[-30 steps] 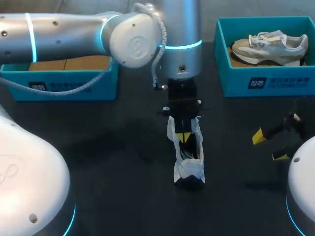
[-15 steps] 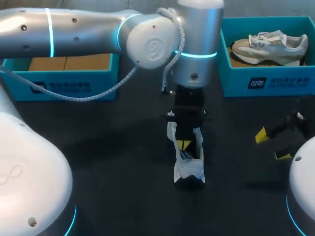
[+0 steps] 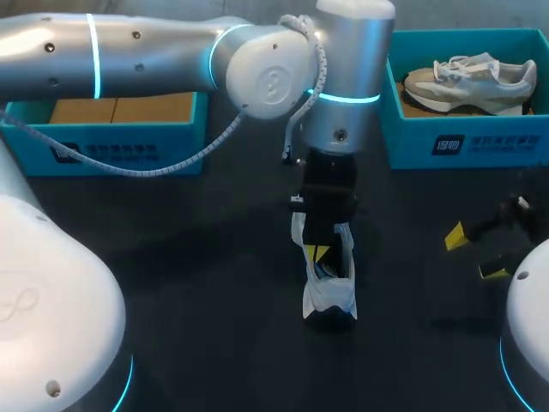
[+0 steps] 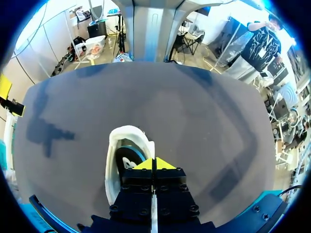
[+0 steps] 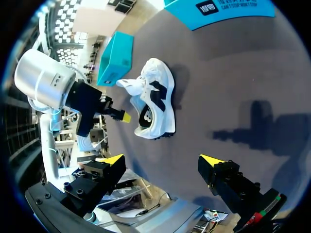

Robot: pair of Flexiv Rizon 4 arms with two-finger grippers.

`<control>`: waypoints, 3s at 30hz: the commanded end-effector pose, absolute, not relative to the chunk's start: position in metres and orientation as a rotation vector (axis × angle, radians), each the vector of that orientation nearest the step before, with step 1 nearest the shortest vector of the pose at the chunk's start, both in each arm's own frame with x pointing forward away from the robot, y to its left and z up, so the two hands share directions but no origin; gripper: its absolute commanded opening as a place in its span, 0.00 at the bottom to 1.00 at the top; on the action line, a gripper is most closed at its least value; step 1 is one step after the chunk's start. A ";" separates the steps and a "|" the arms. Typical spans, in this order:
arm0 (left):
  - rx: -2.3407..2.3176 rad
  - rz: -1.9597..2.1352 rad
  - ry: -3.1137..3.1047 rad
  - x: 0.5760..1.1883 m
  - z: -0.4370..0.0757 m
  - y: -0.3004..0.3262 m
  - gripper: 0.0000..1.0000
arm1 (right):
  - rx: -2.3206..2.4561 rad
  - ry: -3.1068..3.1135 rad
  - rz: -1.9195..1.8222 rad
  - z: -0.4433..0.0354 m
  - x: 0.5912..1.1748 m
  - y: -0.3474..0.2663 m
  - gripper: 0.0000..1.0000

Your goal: Take the shoe out of the shoebox, open the shoe tongue, remove and reinsert the insole, then place the shoe into the shoebox

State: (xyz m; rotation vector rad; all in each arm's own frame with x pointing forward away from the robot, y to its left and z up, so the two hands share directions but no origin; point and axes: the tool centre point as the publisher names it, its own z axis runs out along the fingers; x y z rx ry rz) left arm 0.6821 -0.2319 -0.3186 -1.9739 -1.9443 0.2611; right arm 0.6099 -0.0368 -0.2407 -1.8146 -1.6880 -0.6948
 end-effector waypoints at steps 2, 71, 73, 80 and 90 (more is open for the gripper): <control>-1.958 0.251 -1.946 0.684 -0.324 -0.235 0.00 | -1.820 -1.689 -0.695 -0.240 0.607 -0.037 1.00; -2.042 0.165 -1.766 0.679 -0.395 -0.242 0.00 | -1.820 -1.689 -0.695 -0.240 0.607 -0.037 1.00; -2.040 0.160 -1.770 0.677 -0.399 -0.242 0.00 | -1.820 -1.689 -0.695 -0.240 0.607 -0.037 1.00; -2.041 0.178 -1.820 0.675 -0.408 -0.241 0.00 | -1.820 -1.689 -0.695 -0.240 0.607 -0.037 1.00; -2.089 0.205 -1.907 0.682 -0.379 -0.247 0.00 | -1.820 -1.689 -0.695 -0.240 0.607 -0.037 1.00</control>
